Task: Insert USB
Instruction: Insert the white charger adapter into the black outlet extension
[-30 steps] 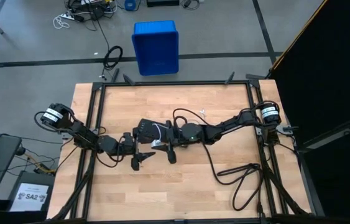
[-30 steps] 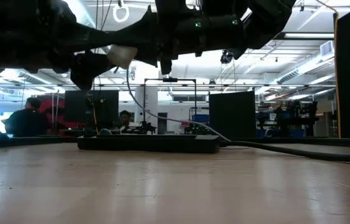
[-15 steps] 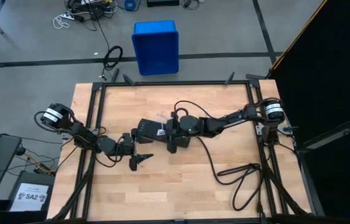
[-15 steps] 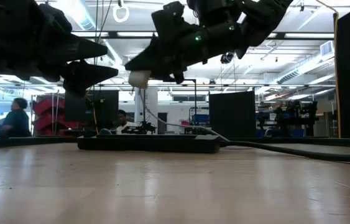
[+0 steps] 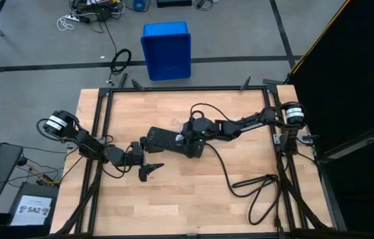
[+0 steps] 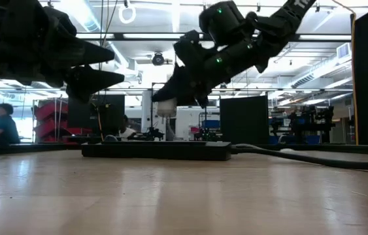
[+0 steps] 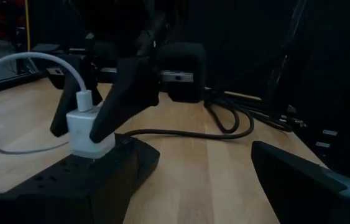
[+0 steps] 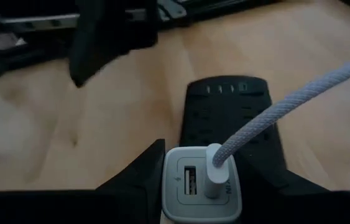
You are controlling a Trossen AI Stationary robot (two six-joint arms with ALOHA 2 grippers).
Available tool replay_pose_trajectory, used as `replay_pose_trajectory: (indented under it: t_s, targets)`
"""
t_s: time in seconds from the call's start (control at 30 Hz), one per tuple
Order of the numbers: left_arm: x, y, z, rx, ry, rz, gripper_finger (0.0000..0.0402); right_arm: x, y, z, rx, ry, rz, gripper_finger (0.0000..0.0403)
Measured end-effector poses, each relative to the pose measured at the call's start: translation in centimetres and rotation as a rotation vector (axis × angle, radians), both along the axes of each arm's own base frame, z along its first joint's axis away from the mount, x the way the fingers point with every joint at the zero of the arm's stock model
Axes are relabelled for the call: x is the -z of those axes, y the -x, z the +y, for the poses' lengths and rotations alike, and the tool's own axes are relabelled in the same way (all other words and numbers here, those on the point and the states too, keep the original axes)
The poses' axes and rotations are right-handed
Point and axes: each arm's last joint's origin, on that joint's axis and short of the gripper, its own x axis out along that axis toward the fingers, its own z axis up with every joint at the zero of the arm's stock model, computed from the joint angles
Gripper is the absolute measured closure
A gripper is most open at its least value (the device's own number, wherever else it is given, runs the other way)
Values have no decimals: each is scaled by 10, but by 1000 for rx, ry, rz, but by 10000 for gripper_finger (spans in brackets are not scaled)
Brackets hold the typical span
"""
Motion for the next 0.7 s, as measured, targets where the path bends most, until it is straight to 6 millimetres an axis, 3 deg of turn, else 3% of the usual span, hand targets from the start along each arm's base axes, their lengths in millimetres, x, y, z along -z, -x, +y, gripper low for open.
replay_pose_trajectory:
  t_s: [0.13,0.3,0.7]
  targets:
    - [3,0,0,0,12,27,105,17,12,-5,44,-37,29,287]
    - [9,1,2,-48,-4,81,105,21,23,-1,74,-66,30,287]
    - [15,-2,14,-153,-4,136,106,-5,37,30,133,31,59,287]
